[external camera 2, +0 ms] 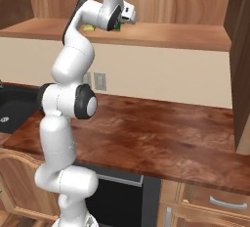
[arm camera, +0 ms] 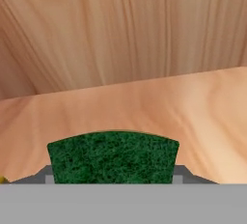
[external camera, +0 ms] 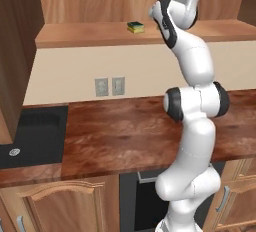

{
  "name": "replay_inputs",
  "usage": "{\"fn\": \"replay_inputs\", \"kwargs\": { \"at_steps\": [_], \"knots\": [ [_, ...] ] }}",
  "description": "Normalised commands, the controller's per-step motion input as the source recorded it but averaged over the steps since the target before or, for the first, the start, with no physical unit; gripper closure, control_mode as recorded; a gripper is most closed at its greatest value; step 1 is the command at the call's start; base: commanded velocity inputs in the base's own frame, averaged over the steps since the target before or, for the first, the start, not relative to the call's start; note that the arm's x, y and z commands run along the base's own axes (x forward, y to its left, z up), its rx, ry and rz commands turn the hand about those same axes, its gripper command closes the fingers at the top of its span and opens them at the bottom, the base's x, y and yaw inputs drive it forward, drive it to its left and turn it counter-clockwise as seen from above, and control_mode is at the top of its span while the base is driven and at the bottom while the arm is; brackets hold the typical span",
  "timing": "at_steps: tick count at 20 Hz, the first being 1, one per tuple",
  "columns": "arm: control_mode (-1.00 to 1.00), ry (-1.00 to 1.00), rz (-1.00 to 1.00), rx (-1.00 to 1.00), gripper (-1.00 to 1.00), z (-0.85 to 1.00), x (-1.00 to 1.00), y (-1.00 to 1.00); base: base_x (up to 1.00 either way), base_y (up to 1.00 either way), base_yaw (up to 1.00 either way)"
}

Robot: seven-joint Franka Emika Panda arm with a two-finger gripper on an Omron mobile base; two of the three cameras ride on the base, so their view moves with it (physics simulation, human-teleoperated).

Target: Pick up the sponge and sponge from the sink, and place them back in the cabinet, and close the cabinet doors.

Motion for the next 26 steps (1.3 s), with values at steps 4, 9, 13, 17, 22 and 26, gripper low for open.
{"fn": "replay_inputs", "kwargs": {
  "at_steps": [4, 9, 13, 17, 22, 26],
  "knots": [
    [-1.00, 0.00, 0.00, 0.00, 1.00, -0.27, 0.30, 0.02, 0.00, 0.00, 0.00],
    [-1.00, 0.00, 0.00, 0.00, 1.00, -0.33, 0.22, 0.02, 0.00, 0.00, 0.00],
    [-1.00, 0.00, 0.00, 0.00, 1.00, -0.31, 0.26, 0.03, 0.00, 0.00, 0.00],
    [-1.00, 0.00, 0.00, 0.00, -1.00, -0.32, 0.23, 0.05, 0.00, 0.00, 0.00],
    [-1.00, 0.00, 0.00, 0.00, -1.00, -0.29, 0.12, 0.04, 0.00, 0.00, 0.00],
    [-1.00, -0.06, 0.00, 0.00, -1.00, -0.13, 0.00, 0.00, 0.00, 0.00, 0.00]
  ]
}}
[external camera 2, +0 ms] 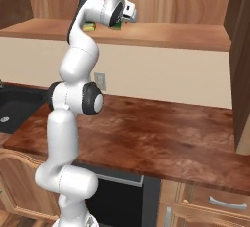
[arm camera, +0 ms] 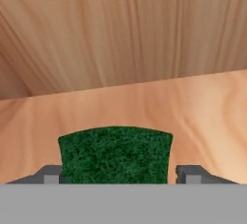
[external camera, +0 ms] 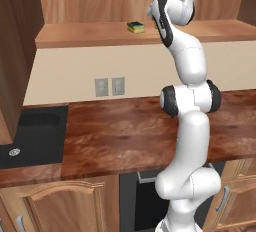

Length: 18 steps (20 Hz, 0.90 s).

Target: Pick up the sponge and sponge from the sink, and place them back in the cabinet, and close the cabinet doors.

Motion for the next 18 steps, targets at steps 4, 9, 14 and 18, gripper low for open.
{"fn": "replay_inputs", "kwargs": {
  "at_steps": [4, 9, 14, 18],
  "knots": [
    [-1.00, -0.04, 0.00, 0.00, -1.00, 0.00, -0.01, 0.00, 0.00, 0.00, 0.00],
    [-1.00, -0.07, 0.00, 0.00, -1.00, 0.00, -0.11, 0.01, 0.00, 0.00, 0.00],
    [-1.00, -0.09, -0.01, 0.00, -1.00, 0.00, -0.29, 0.00, 0.00, 0.00, 0.00],
    [-1.00, -0.09, -0.03, 0.00, -1.00, -0.01, -0.42, 0.00, 0.00, 0.00, 0.00]
  ]
}}
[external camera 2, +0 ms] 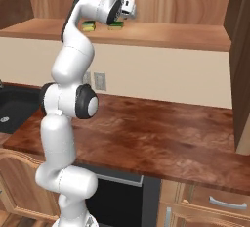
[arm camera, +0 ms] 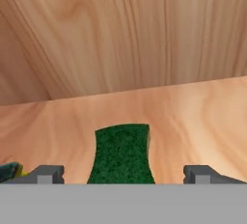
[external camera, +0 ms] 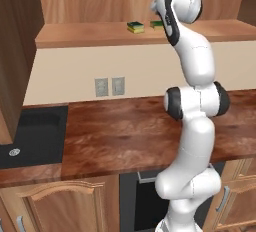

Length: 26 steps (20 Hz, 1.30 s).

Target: Pick up the sponge and sponge from the sink, and place them back in the cabinet, and close the cabinet doors.

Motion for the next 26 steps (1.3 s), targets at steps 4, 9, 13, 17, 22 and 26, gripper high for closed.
{"fn": "replay_inputs", "kwargs": {
  "at_steps": [4, 9, 13, 17, 22, 26],
  "knots": [
    [-1.00, -0.20, -0.03, 0.00, -1.00, -0.12, -0.50, 0.00, 0.00, 0.00, 0.00],
    [-1.00, -0.26, -0.02, 0.00, -1.00, -0.20, -0.51, 0.03, 0.00, 0.00, 0.00],
    [-1.00, -0.23, 0.00, 0.00, -1.00, -0.14, -0.55, 0.01, 0.00, 0.00, 0.00],
    [-1.00, -0.05, -0.03, 0.03, -1.00, 0.04, -0.47, 0.00, 0.00, 0.00, 0.00],
    [-1.00, 0.10, -0.06, 0.00, -1.00, 0.21, -0.43, 0.00, 0.00, 0.00, 0.00],
    [-1.00, 0.23, -0.06, 0.00, -1.00, 0.29, -0.43, 0.00, 0.00, 0.00, 0.00]
  ]
}}
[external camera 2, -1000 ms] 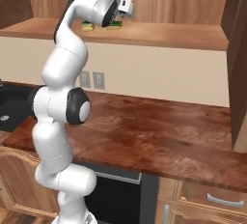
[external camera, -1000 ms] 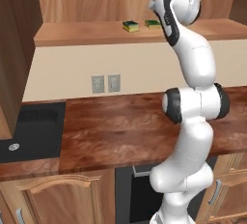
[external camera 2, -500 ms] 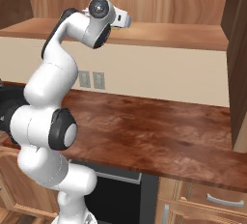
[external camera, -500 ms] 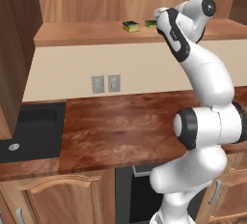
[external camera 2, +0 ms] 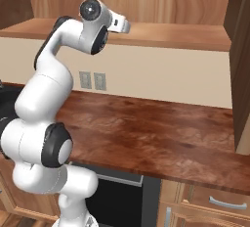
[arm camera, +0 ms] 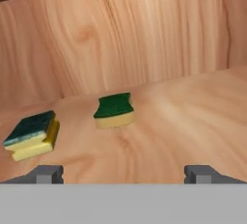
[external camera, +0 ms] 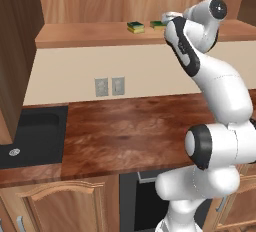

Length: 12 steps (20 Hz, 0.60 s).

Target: Pick up the sponge and sponge from the sink, and place them back in the cabinet, and close the cabinet doors.

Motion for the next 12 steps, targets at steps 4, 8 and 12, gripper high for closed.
{"fn": "replay_inputs", "kwargs": {
  "at_steps": [4, 8, 12],
  "knots": [
    [-1.00, 0.19, -0.08, 0.00, -1.00, 0.23, -0.48, 0.00, 0.00, 0.00, 0.00],
    [-1.00, 0.02, -0.09, 0.00, -1.00, 0.05, -0.57, 0.00, 0.00, 0.00, 0.00],
    [-1.00, 0.00, -0.10, 0.00, -1.00, 0.00, -0.64, 0.00, 0.00, 0.00, 0.00]
  ]
}}
